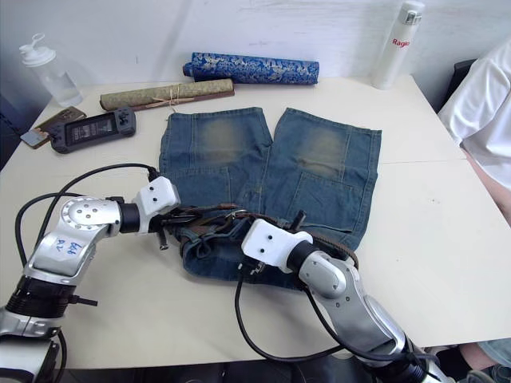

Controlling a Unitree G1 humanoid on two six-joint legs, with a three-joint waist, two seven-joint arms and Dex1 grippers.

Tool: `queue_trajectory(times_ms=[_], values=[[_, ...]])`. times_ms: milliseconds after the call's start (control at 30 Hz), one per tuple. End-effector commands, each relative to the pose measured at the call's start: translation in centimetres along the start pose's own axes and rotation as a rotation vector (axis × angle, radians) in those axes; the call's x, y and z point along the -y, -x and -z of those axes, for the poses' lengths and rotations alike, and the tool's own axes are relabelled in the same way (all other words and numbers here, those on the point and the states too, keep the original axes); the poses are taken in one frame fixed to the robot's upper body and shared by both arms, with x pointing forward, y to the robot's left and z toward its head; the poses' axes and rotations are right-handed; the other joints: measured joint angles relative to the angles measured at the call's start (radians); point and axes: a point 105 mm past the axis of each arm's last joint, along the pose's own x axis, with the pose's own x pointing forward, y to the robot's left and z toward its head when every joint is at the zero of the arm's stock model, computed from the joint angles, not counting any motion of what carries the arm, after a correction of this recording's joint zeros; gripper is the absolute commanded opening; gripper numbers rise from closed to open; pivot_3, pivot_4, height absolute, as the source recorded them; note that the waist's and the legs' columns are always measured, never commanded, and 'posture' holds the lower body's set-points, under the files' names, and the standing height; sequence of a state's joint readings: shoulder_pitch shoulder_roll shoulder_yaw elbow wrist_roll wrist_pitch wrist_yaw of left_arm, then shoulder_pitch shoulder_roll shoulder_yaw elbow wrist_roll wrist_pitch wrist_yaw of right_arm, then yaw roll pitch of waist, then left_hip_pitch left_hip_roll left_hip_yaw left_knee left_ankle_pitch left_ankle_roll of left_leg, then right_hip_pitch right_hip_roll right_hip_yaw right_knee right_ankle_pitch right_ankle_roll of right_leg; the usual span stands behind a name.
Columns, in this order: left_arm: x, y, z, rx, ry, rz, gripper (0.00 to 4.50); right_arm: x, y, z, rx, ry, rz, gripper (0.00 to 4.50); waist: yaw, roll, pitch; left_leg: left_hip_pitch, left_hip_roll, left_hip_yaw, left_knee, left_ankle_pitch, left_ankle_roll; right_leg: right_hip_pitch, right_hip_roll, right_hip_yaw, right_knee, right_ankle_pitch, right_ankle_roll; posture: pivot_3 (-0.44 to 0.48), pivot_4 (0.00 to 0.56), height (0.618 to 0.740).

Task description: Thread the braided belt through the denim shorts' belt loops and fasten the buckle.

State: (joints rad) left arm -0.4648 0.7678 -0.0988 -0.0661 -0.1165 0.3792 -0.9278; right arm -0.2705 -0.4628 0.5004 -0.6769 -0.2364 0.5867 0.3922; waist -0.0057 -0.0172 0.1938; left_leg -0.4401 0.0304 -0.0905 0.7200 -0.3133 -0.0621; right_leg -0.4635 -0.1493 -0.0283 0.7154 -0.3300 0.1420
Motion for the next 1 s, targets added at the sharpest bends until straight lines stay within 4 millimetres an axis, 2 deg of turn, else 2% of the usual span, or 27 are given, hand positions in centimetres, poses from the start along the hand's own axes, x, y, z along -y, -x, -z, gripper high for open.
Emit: queue_trajectory(times_ms=[33,333,600,767,1000], values=[[-0.5,0.5,-0.5,0.01,-0.041,-0.013,0.0,1.3,0.3,-1.0,0.045,0.043,0.047,0.1,0.0,0.0,0.0,0.0,0.0,0.0,0.0,0.0,0.0,0.0,0.0,0.0,0.0,0.0,0.0,0.0,0.15,0.645],[0.0,0.5,-0.8,0.027,-0.071,0.016,0.0,1.5,0.0,-1.4,0.068,0.065,0.042,0.1,0.0,0.0,0.0,0.0,0.0,0.0,0.0,0.0,0.0,0.0,0.0,0.0,0.0,0.0,0.0,0.0,0.15,0.645],[0.1,0.4,-0.9,0.018,-0.124,0.08,0.0,1.5,-0.8,-2.2,0.137,0.156,-0.019,0.1,-0.001,0.0,0.0,0.0,0.0,0.0,0.001,0.0,0.0,0.0,0.0,0.0,0.001,0.0,0.0,0.0,0.15,0.645],[-0.1,0.0,-0.9,0.025,-0.163,0.113,0.0,1.6,-1.2,-2.6,0.184,0.22,-0.066,0.1,-0.002,0.0,0.0,0.0,0.0,0.0,0.002,0.0,0.0,-0.001,0.0,0.0,0.002,0.0,0.0,0.0,0.15,0.645],[0.0,-1.0,-1.8,0.103,-0.134,0.11,0.0,1.1,-2.0,-3.2,0.23,0.218,-0.099,0.1,-0.005,0.0,0.0,-0.001,0.0,0.0,0.003,0.0,0.0,-0.001,0.0,0.0,0.004,0.0,0.0,0.0,0.15,0.645]])
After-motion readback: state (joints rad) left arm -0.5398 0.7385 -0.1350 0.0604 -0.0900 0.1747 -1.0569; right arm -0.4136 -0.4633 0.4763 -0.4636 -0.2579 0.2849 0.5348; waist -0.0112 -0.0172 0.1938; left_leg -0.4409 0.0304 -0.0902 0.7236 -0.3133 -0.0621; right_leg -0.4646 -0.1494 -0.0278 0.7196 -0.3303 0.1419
